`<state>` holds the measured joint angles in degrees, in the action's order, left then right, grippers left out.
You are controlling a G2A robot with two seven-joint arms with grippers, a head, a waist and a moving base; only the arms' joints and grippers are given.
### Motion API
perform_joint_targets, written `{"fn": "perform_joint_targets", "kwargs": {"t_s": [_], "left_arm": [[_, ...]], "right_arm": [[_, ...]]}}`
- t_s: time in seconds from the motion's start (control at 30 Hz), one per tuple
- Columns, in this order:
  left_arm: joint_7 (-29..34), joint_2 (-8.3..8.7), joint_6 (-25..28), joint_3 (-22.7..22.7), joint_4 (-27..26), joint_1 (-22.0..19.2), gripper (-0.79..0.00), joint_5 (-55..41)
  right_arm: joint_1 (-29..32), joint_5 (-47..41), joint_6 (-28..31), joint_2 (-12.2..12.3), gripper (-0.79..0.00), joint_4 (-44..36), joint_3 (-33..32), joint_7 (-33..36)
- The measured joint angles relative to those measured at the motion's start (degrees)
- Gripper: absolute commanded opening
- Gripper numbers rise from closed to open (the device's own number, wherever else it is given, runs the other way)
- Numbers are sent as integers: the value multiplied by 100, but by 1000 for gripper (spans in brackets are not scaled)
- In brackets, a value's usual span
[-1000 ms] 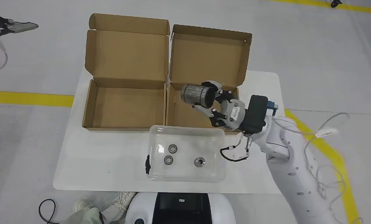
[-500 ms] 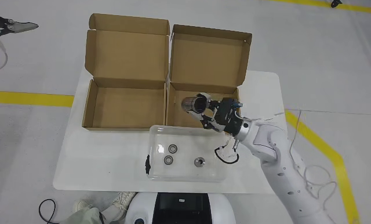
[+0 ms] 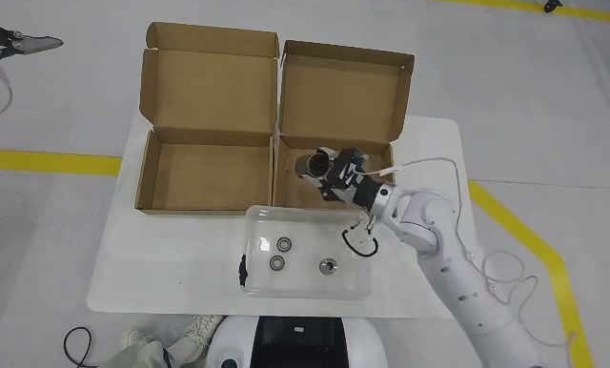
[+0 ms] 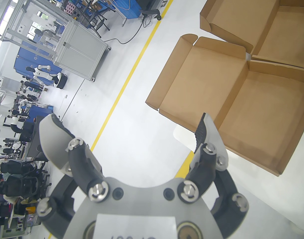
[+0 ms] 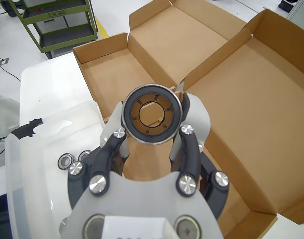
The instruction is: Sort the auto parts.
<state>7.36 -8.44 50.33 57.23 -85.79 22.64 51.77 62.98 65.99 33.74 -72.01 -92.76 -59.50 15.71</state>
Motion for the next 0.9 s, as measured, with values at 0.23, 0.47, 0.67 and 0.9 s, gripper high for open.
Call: {"fn": "perform_joint_targets", "kwargs": {"t_s": [0.23, 0.47, 0.67, 0.9], "left_arm": [[0, 0, 0, 0, 0, 0, 0, 0], [0, 0, 0, 0, 0, 0, 0, 0], [0, 0, 0, 0, 0, 0, 0, 0], [0, 0, 0, 0, 0, 0, 0, 0]], "right_arm": [[-249, 21, -288, -59, -785, 240, 221, 413], [-504, -56, -462, -122, -785, 660, 433, 937], [-844, -209, -503, -207, -785, 1172, 643, 1259], [-1377, -680, -394, -389, -785, 2031, 1018, 1469]]}}
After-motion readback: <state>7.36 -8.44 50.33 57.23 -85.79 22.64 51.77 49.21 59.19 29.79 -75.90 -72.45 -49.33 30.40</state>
